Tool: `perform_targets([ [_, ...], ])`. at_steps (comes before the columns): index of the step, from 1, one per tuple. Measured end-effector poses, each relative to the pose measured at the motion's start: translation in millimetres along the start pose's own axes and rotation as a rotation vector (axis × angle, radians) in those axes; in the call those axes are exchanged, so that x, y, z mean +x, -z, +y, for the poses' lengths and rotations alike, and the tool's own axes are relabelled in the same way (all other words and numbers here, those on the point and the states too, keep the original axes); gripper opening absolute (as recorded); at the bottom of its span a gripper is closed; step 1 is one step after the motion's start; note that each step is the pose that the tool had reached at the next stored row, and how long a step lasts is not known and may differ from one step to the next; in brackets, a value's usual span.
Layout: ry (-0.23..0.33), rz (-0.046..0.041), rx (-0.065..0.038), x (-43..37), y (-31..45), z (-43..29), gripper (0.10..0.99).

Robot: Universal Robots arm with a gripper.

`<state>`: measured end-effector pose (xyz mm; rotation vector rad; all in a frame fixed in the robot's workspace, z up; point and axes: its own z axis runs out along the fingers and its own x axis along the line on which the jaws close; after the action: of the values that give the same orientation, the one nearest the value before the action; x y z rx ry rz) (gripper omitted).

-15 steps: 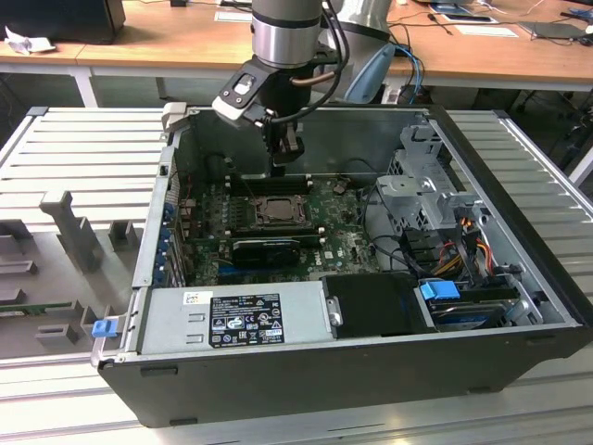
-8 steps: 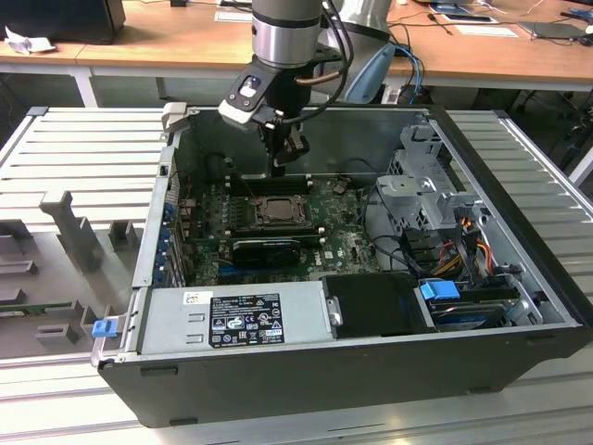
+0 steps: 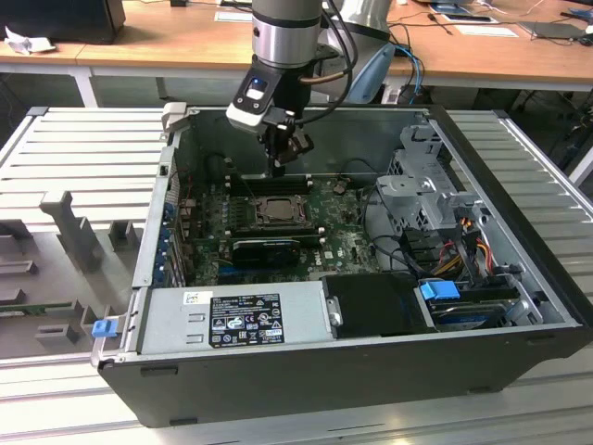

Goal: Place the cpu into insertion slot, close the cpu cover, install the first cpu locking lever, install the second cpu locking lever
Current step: 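Install the first cpu locking lever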

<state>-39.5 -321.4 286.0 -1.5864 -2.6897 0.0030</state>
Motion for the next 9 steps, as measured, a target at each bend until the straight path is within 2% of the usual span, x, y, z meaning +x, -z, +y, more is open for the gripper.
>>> perform_targets([
  [4,0.021,-0.0002,0.000,0.0,0.0,0.0,0.106],
  [9,0.079,-0.0002,0.001,0.0,-0.1,-0.2,0.106],
])
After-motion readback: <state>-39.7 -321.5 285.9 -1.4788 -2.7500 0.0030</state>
